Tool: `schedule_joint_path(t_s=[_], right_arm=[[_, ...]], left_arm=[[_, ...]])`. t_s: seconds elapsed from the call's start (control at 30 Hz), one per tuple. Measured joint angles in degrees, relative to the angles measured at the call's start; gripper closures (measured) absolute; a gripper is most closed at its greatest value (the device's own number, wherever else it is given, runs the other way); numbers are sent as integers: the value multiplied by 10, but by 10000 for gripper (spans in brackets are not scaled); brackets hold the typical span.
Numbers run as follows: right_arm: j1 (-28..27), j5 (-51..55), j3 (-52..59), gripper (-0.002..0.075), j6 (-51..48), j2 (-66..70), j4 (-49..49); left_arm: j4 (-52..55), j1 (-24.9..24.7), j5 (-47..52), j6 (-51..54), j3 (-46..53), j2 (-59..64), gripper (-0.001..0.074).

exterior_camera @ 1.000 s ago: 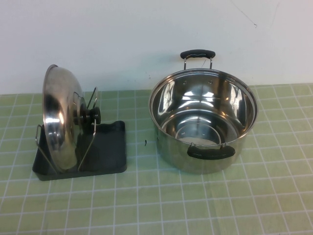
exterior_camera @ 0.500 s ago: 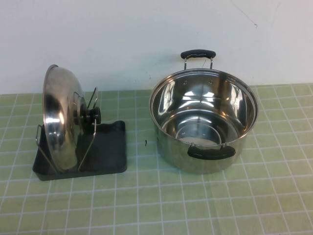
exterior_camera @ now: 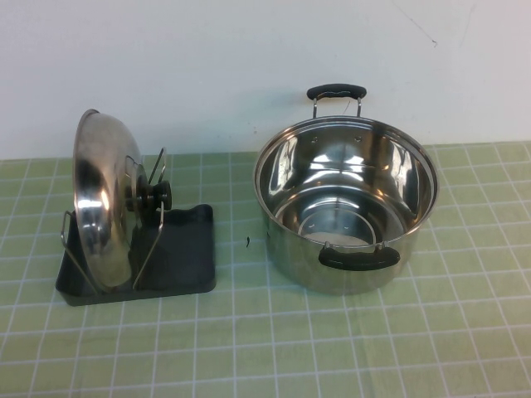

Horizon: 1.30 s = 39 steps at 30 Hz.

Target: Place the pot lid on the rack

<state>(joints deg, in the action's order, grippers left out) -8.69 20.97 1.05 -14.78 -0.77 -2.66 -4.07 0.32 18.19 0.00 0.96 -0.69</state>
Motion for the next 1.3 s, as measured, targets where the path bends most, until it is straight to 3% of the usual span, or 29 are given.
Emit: schedule_joint_path(t_s=[0.57,1.0,1.3], right_arm=[[3,-1,0,727,10,0,0],[101,-1,0,727,98,0,1],[106,-1,0,727,103,0,1]], left_arm=[[0,0,0,0,0,0,736],[0,0,0,0,0,0,736],[0,0,0,0,0,0,737]])
